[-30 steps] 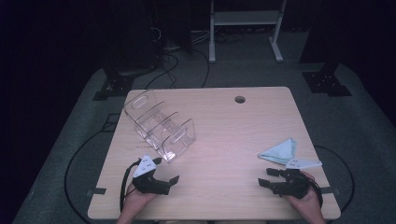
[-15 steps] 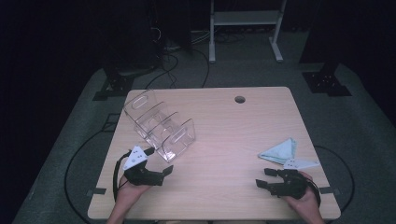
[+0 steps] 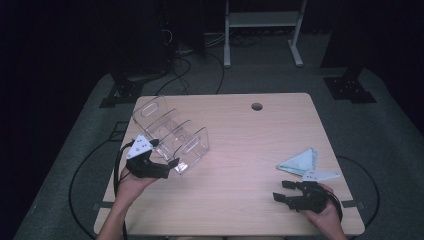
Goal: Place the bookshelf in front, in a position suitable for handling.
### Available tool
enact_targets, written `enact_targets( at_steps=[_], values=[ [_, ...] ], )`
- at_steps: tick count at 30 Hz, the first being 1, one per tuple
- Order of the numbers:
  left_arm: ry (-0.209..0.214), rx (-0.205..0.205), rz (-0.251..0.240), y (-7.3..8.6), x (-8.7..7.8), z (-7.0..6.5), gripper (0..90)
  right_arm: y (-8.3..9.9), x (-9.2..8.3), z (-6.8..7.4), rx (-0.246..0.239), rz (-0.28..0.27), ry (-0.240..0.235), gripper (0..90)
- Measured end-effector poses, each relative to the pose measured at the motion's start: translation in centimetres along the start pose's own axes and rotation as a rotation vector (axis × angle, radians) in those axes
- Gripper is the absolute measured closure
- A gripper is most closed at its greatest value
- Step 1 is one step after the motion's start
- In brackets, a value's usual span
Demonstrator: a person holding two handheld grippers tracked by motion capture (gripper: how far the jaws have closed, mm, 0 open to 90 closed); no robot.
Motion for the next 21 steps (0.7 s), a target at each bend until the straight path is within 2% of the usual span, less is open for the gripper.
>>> enact_targets(
  at_steps=[3,4,5,8,11,21],
  values=[
    [0.002,-0.007,0.041,-0.4,1.1,1.0,0.2,0.0,0.0,0.1,0.0,-0.003,-0.004,29.1],
    [0.002,-0.007,0.041,-0.4,1.1,1.0,0.2,0.0,0.0,0.1,0.0,-0.003,-0.004,29.1],
    [0.005,-0.028,0.058,-0.5,1.6,1.3,0.2,0.0,0.0,0.0,-0.001,-0.001,-0.005,29.0],
    [0.007,-0.026,0.071,-0.5,2.0,1.5,0.2,0.0,0.1,0.0,0.003,0.003,-0.007,29.0],
    [-0.012,-0.035,0.106,-0.1,2.8,2.0,0.2,0.0,0.0,0.0,-0.003,0.002,-0.01,29.0],
    [0.017,-0.027,0.157,0.6,4.2,1.8,0.4,-0.1,-0.2,0.0,-0.004,-0.009,-0.005,29.0]
  ],
)
Point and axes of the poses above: each handheld gripper's, and its own axes: x roughly forward along the jaws, y roughly out of its underside, z roughly to its left, the point moved 9 cm from there along x, roughly forward along the jaws, and after that the axes turned 6 degrees about -y, right-handed, at the moved point
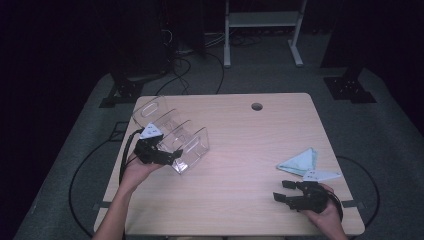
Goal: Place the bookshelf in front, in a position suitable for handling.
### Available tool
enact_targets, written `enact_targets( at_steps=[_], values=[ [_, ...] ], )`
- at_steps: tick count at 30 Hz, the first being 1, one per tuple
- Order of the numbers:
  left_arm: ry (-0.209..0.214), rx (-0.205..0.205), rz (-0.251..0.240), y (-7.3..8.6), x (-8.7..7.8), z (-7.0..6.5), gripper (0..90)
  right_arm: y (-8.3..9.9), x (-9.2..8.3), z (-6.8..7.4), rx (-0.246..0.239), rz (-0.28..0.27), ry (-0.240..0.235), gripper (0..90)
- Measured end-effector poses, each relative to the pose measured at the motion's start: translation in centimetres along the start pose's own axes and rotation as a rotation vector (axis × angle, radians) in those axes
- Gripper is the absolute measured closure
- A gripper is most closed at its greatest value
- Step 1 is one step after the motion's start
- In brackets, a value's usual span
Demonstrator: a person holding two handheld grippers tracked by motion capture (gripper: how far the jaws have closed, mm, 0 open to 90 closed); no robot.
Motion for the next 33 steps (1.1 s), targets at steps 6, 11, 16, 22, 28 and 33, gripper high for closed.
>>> enact_targets(
  at_steps=[6,11,16,22,28,33],
  values=[
    [-0.011,0.003,-0.006,0.0,0.3,0.1,6.5,0.0,-0.2,-0.2,0.004,-0.007,0.002,29.0],
    [-0.018,-0.004,-0.011,-0.1,0.4,-0.3,7.9,-0.2,-0.6,-0.3,0.013,-0.023,0.006,29.0],
    [-0.017,-0.001,-0.015,-0.3,0.6,-1.3,7.9,-0.3,-0.8,-0.6,0.018,-0.035,0.011,29.0],
    [-0.009,0.002,-0.014,-0.6,1.0,-3.1,7.7,-0.4,-1.3,-1.0,0.03,-0.059,0.023,29.0],
    [0.006,0.018,0.0,-1.0,1.3,-5.3,7.2,-0.5,-1.6,-1.3,0.035,-0.076,0.028,29.0],
    [0.011,0.025,-0.009,-1.2,1.5,-7.2,6.8,-0.6,-1.8,-1.2,0.045,-0.082,0.026,29.0]
  ],
)
Point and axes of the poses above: each handheld gripper's, and its own axes: x roughly forward along the jaws, y roughly out of its underside, z roughly to its left, the point moved 9 cm from there along x, roughly forward along the jaws, and after that the axes turned 6 degrees about -y, right-handed, at the moved point
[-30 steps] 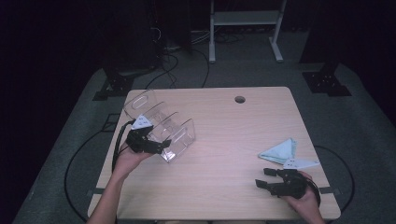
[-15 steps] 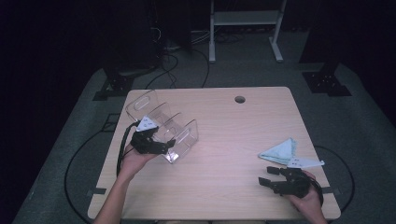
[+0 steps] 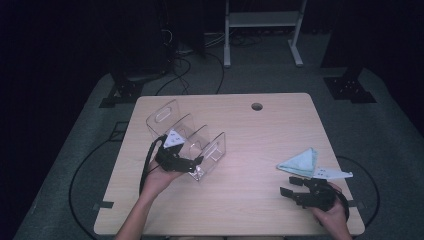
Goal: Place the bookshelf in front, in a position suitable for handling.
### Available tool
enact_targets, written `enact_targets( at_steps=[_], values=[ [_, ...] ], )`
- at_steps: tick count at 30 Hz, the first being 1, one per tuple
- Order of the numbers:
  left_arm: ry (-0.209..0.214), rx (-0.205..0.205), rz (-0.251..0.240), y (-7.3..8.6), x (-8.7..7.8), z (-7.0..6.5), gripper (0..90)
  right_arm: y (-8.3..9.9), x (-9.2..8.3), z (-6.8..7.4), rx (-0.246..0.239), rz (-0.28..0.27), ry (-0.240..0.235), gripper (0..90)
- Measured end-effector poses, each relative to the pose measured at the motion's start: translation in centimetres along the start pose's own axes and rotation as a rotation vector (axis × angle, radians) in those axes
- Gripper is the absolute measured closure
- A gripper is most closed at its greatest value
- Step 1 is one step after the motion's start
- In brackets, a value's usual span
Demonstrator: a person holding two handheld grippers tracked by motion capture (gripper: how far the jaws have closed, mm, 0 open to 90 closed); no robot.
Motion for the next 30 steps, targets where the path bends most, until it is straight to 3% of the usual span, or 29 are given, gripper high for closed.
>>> enact_targets(
  at_steps=[6,13,25,30],
  values=[
    [0.016,0.007,-0.009,-0.2,0.2,-1.8,5.6,-0.2,-0.2,-0.1,-0.002,-0.018,0.01,29.0],
    [0.072,0.018,-0.017,-0.5,0.4,-4.1,3.9,-0.2,-0.2,-0.3,0.001,-0.017,0.01,29.0],
    [0.096,0.055,-0.014,-0.6,0.2,-5.6,3.6,-0.2,-0.3,-0.3,0.004,-0.022,0.009,28.9],
    [0.112,0.055,-0.031,-0.7,0.0,-5.6,3.2,-0.2,-0.3,-0.2,0.002,-0.023,0.009,28.9]
  ],
)
Point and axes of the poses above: each handheld gripper's, and its own axes: x roughly forward along the jaws, y roughly out of its underside, z roughly to its left, the point moved 9 cm from there along x, roughly forward along the jaws, and after that the axes turned 6 degrees about -y, right-handed, at the moved point
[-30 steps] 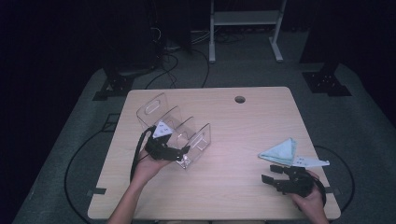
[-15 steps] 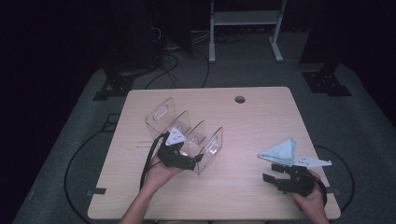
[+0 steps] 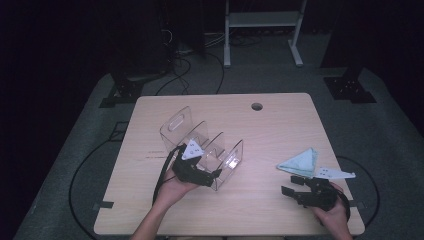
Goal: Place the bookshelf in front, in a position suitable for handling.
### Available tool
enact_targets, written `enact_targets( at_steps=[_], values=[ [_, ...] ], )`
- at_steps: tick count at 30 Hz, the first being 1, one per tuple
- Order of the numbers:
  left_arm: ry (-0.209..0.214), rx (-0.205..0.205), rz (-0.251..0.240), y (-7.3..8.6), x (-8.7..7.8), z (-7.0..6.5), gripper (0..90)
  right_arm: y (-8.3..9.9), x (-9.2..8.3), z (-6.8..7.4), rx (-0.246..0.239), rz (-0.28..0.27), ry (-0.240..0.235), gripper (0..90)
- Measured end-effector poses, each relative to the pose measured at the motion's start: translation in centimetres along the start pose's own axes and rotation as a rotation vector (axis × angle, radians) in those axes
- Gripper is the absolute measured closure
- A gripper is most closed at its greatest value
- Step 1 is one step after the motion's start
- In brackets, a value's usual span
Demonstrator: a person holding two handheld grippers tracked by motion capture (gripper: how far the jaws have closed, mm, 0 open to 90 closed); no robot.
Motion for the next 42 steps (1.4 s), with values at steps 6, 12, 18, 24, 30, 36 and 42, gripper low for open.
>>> enact_targets(
  at_steps=[6,12,18,24,30,36,42],
  values=[
    [0.012,-0.008,-0.037,-0.3,-1.0,0.1,2.3,0.1,0.0,0.0,-0.003,0.003,0.0,28.9],
    [0.028,-0.02,-0.064,-0.4,-1.9,0.2,2.3,0.1,-0.1,0.0,-0.004,-0.001,0.001,28.9],
    [0.023,-0.014,-0.096,-0.2,-3.1,0.9,2.3,0.0,0.0,-0.1,0.001,-0.001,0.002,28.9],
    [-0.002,-0.039,-0.121,1.0,-3.9,2.3,2.3,0.1,-0.2,0.0,0.004,-0.006,0.004,28.9],
    [-0.016,-0.063,-0.117,2.7,-3.9,3.3,2.3,0.1,-0.1,-0.3,0.016,-0.009,0.001,28.9],
    [-0.023,-0.062,-0.099,3.9,-3.7,4.5,2.3,0.1,0.1,-0.4,0.019,-0.005,0.006,28.9],
    [-0.022,-0.048,-0.074,5.3,-3.9,5.2,2.3,0.4,0.3,-0.8,0.028,0.01,0.011,29.0]
  ],
)
Point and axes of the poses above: each handheld gripper's, and its own axes: x roughly forward along the jaws, y roughly out of its underside, z roughly to its left, the point moved 9 cm from there along x, roughly forward along the jaws, and after that the axes turned 6 degrees about -y, right-handed, at the moved point
